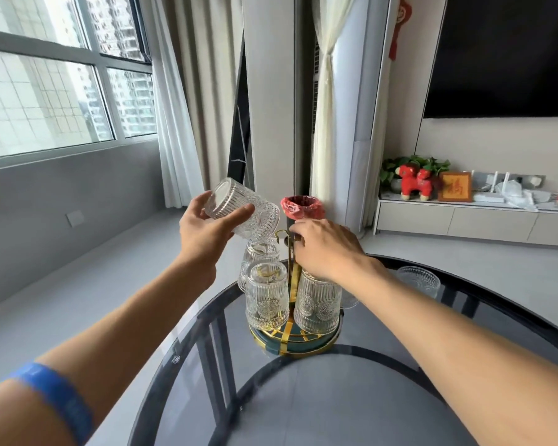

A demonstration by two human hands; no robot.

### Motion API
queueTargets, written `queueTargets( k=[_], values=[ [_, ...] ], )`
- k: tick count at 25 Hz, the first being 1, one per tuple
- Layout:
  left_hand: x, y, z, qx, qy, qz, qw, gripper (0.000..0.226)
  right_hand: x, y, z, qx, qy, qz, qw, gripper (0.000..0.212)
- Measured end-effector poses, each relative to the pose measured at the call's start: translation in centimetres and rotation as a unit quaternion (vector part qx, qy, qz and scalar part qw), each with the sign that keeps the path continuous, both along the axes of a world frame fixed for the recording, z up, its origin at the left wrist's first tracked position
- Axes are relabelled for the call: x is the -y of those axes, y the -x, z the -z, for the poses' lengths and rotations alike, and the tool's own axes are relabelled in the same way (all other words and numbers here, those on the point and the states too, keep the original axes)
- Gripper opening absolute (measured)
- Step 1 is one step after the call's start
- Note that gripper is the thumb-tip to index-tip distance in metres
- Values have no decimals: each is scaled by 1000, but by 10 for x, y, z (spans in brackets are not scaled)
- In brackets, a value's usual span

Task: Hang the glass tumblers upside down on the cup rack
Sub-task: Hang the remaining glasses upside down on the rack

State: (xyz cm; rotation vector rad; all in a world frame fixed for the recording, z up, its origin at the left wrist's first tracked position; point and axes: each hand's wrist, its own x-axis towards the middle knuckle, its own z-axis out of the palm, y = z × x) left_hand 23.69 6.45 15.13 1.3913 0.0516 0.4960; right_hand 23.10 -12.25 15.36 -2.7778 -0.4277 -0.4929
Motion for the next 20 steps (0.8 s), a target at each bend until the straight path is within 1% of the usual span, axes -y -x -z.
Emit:
queueTargets(
  k=[5,8,11,13,15,18,20],
  values=[
    [17,-32,-5,-18,-103,-23,994,91,1,7,10,14,-26,-25,999,47],
    [31,-59,-11,-48,-188,-31,981,88,0,6,12,9,-40,-28,999,48],
    [46,-80,-9,-63,-284,-1,957,89,4,6,15,9,-46,-34,998,49],
    [55,-90,-7,-58,-351,-5,934,90,6,5,17,4,-53,-42,998,48],
    [61,-99,-7,-62,-407,-12,911,85,7,5,17,2,-59,-43,997,51],
    [63,-106,0,-93,-454,-4,886,71,6,4,17,0,-64,-42,997,55],
    [60,-107,11,-127,-467,12,875,70,7,4,18,-8,-66,-38,997,60]
  ],
)
